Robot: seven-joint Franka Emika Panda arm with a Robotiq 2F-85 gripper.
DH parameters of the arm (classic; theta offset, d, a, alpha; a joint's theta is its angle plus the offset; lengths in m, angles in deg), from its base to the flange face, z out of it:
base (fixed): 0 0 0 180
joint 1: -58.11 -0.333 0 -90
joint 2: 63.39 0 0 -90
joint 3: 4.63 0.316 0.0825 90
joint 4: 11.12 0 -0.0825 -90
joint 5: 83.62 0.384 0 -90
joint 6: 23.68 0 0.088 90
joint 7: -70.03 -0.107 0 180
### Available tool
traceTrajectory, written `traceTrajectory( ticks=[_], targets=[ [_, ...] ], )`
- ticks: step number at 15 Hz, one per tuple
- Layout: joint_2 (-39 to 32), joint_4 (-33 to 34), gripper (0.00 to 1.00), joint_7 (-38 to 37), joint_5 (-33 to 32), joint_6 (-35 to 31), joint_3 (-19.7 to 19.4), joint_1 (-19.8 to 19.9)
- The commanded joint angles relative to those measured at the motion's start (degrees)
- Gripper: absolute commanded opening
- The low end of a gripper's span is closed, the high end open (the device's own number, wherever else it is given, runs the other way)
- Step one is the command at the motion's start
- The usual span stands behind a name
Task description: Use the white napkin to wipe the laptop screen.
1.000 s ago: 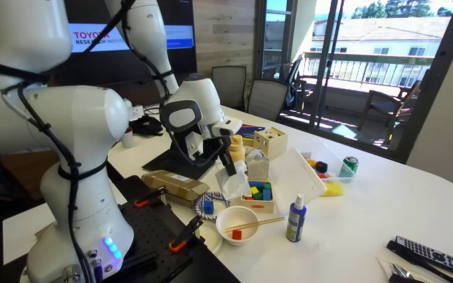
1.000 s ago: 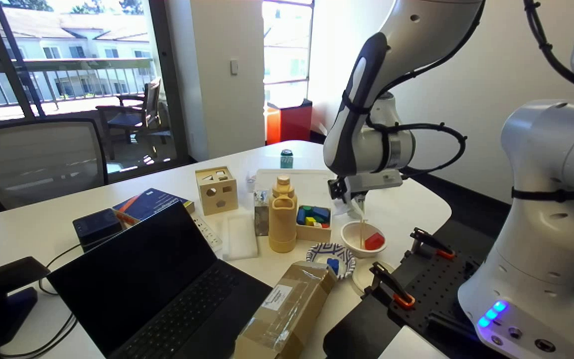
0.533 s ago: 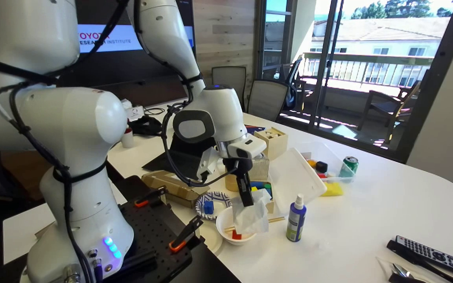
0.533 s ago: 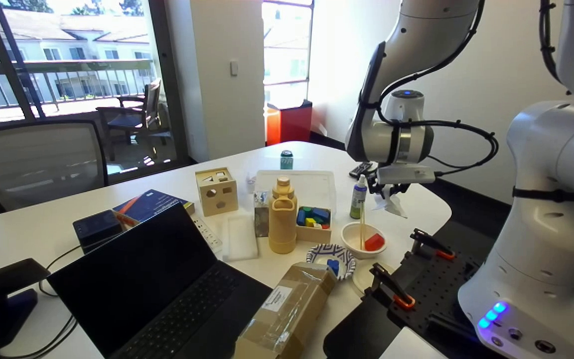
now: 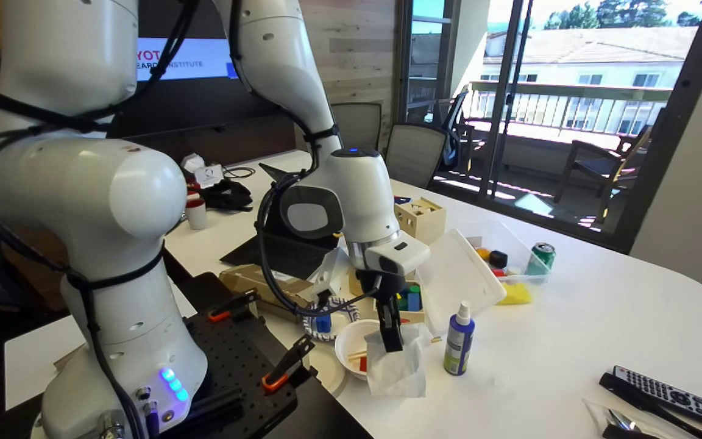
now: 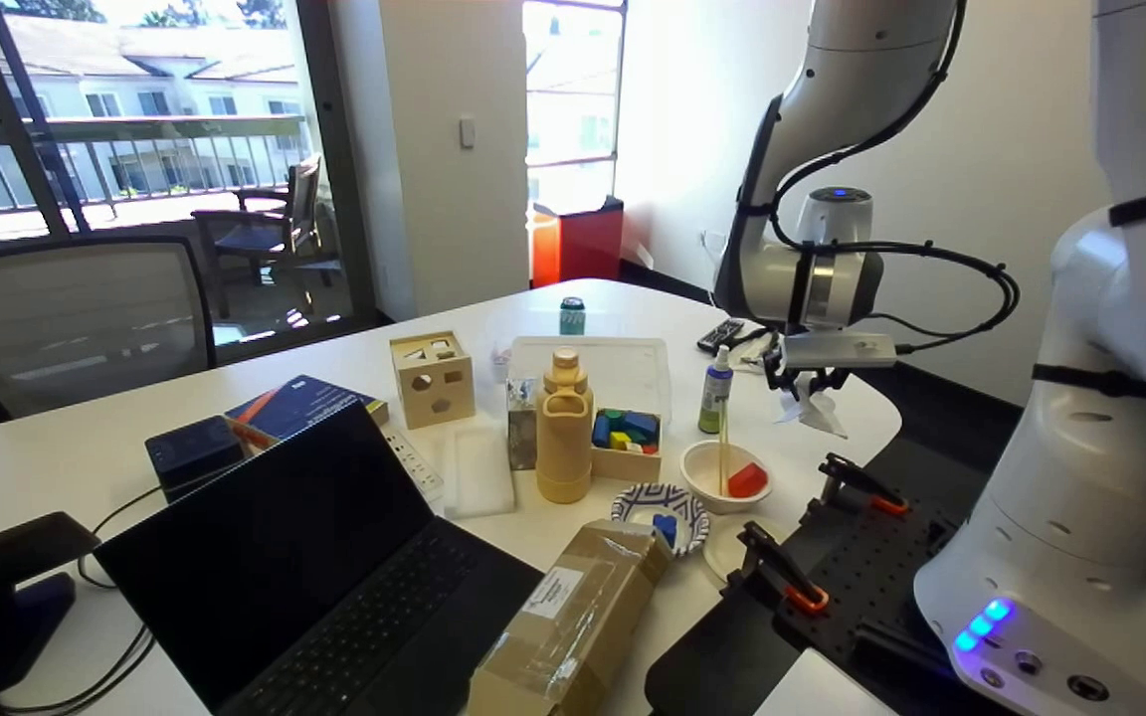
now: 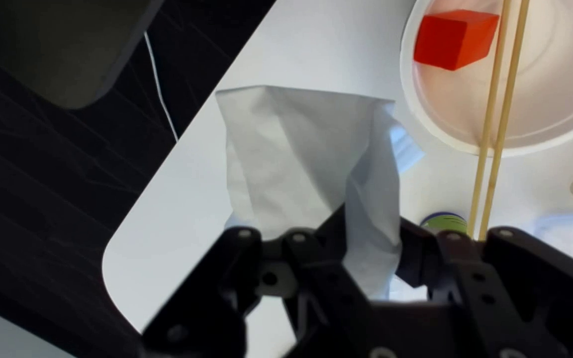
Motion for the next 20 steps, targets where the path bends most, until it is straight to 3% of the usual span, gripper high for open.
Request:
traceTrajectory(
  ticks=[1, 4, 8, 14, 15, 17, 20],
  targets=[
    [-0.1, 5.1, 0.03, 4.9, 1.7, -0.7, 12.0, 14.7],
    [-3.3, 11.2, 0.03, 8.5, 2.7, -0.4, 23.8, 28.4],
    [-9.4, 18.1, 0.03, 14.6, 3.7, -1.6, 36.8, 44.7],
    [-18.3, 23.6, 0.03, 21.8, 1.0, -9.7, 51.5, 62.8],
    [-18.9, 23.6, 0.36, 22.3, 0.1, -11.3, 53.8, 65.5],
    [-20.4, 23.1, 0.44, 22.4, -2.2, -14.8, 56.9, 69.0],
    [-21.7, 21.6, 0.65, 21.5, -6.0, -19.5, 60.5, 72.9]
  ],
)
